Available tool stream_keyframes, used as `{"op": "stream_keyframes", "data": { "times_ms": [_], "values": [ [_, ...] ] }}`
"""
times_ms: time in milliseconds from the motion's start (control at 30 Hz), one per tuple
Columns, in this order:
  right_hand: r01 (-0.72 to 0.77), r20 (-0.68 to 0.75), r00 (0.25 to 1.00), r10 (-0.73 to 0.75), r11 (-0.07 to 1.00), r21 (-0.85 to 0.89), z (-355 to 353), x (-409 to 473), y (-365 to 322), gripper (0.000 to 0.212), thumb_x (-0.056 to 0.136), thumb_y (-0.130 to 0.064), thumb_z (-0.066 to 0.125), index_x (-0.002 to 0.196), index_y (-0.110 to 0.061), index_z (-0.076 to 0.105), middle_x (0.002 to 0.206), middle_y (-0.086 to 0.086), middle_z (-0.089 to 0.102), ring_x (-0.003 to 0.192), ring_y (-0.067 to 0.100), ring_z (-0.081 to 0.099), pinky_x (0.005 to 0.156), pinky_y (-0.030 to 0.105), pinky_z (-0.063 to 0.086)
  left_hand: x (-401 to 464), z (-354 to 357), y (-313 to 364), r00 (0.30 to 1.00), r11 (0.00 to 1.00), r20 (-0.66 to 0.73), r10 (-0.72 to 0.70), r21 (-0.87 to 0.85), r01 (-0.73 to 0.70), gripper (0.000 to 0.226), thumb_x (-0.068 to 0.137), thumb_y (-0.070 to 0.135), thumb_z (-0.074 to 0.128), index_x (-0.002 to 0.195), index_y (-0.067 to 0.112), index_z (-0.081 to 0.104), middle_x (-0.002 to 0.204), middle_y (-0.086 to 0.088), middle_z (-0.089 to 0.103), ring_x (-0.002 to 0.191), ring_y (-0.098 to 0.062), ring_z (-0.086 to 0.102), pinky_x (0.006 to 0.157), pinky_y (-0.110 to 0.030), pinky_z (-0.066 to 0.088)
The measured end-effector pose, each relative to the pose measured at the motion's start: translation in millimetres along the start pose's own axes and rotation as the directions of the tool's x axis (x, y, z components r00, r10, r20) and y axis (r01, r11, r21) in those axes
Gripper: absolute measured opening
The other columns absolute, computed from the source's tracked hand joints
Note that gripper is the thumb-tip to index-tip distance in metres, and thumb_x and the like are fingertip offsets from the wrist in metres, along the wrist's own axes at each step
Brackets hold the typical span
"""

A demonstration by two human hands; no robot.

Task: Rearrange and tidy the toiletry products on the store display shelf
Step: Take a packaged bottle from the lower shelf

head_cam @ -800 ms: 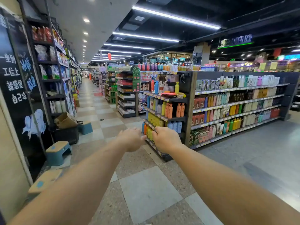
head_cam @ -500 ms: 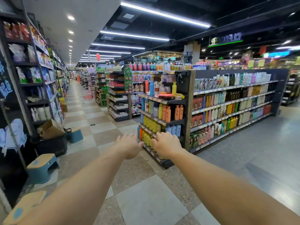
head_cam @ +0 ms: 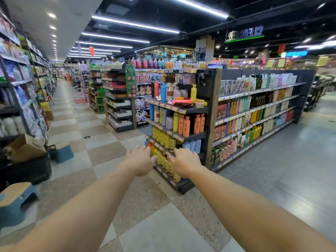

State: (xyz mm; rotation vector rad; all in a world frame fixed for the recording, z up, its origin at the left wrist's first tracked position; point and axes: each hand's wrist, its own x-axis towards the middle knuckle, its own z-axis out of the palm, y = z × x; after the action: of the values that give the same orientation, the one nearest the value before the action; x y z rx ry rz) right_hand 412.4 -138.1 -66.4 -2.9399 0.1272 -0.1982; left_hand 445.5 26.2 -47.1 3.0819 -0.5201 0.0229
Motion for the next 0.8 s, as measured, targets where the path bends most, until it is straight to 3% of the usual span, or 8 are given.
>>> {"op": "stream_keyframes", "data": {
  "times_ms": [267, 400, 800],
  "values": [
    [0.000, -0.006, 1.000, 0.000, 1.000, 0.011, 16, 169, 21, 0.044, 0.099, -0.045, 0.028, 0.121, -0.014, 0.051, 0.131, 0.009, 0.051, 0.128, 0.029, 0.038, 0.108, 0.051, 0.023, 167, -3, -27, 0.999, 1.000, -0.039, 0.009, 0.007, -0.009, 0.058, 0.098, 0.052, 0.024, 0.140, 0.014, 0.036, 0.149, -0.007, 0.037, 0.139, -0.028, 0.027, 0.112, -0.050, 0.021],
    [0.008, 0.009, 1.000, -0.008, 1.000, -0.027, 17, 244, 23, 0.049, 0.100, -0.047, 0.024, 0.127, -0.014, 0.049, 0.136, 0.009, 0.048, 0.133, 0.031, 0.034, 0.110, 0.053, 0.023, 240, -1, -46, 0.999, 1.000, -0.041, 0.019, 0.005, -0.019, 0.062, 0.098, 0.052, 0.022, 0.148, 0.015, 0.026, 0.156, -0.005, 0.024, 0.144, -0.027, 0.017, 0.115, -0.051, 0.012],
    [-0.044, -0.005, 0.999, 0.044, 0.998, -0.035, 73, 466, -18, 0.051, 0.100, -0.047, 0.027, 0.137, -0.016, 0.044, 0.140, 0.007, 0.046, 0.134, 0.027, 0.032, 0.112, 0.051, 0.022, 467, 26, -154, 0.996, 0.997, -0.034, 0.081, 0.010, -0.081, 0.061, 0.097, 0.053, 0.023, 0.147, 0.018, 0.026, 0.156, -0.003, 0.024, 0.145, -0.026, 0.014, 0.114, -0.053, 0.011]
  ]
}}
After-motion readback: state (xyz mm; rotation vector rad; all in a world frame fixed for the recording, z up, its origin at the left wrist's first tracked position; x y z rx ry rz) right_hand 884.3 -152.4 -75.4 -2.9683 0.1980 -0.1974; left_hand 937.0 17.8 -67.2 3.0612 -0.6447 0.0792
